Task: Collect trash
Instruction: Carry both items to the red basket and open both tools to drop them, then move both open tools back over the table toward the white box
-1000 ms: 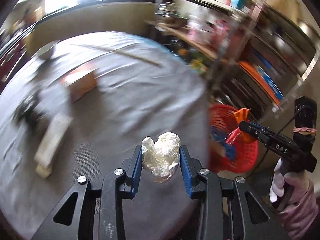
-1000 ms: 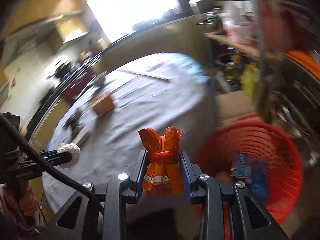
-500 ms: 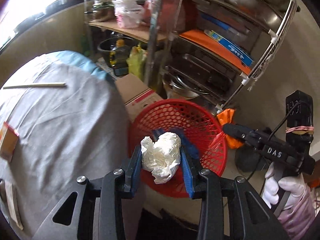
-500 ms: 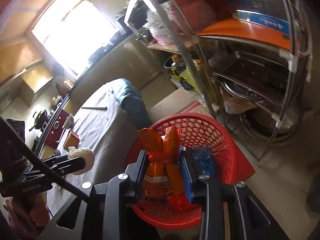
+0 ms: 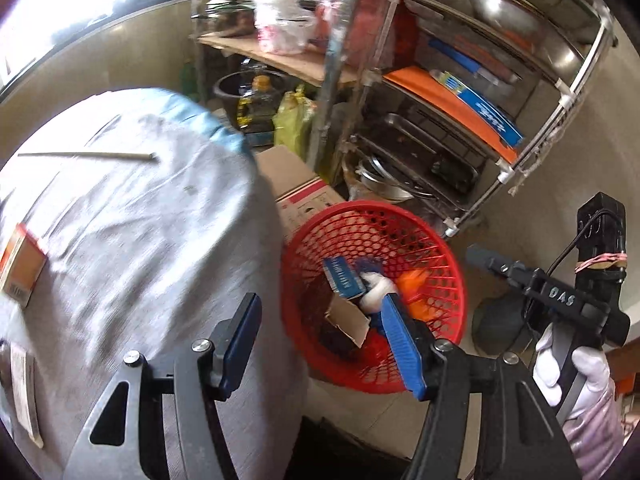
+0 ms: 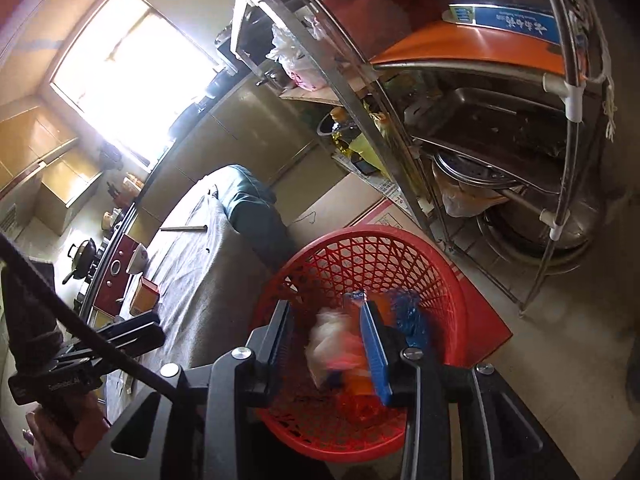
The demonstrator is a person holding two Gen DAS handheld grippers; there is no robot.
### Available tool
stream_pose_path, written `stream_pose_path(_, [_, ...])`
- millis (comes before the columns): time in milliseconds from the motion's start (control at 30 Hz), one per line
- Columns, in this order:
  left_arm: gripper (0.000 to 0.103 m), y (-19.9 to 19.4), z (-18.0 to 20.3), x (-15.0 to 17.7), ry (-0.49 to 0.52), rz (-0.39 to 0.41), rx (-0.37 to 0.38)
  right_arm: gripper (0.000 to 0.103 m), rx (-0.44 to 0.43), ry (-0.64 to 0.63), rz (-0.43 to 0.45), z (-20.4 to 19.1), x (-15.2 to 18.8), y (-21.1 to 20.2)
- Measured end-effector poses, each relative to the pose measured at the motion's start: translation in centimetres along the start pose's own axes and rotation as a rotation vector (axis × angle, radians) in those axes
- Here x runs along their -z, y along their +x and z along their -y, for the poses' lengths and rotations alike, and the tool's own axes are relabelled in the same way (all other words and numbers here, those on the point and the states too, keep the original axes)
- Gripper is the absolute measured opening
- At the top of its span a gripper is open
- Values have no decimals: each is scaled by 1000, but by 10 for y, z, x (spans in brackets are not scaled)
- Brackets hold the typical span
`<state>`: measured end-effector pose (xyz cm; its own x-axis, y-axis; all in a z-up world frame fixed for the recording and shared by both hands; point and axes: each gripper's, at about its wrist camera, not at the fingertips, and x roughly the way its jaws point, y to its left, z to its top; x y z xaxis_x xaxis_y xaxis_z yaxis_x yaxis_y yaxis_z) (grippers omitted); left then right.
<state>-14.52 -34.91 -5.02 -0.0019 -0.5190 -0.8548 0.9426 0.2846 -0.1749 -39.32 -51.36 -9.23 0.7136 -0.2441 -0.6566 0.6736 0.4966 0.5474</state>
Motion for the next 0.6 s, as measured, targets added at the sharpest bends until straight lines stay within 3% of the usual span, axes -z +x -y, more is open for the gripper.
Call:
stream_pose_path(67, [63, -8, -15, 11, -26, 5, -18, 62, 5, -12, 11, -6, -1, 0])
stream_pose_path(367, [64, -43, -80, 83, -194, -6, -101, 62, -38, -78, -14, -47, 4, 16])
stream_pose_path(600, [65, -88, -133, 140, -326, 61, -216, 62, -89, -184, -97, -104, 19, 47])
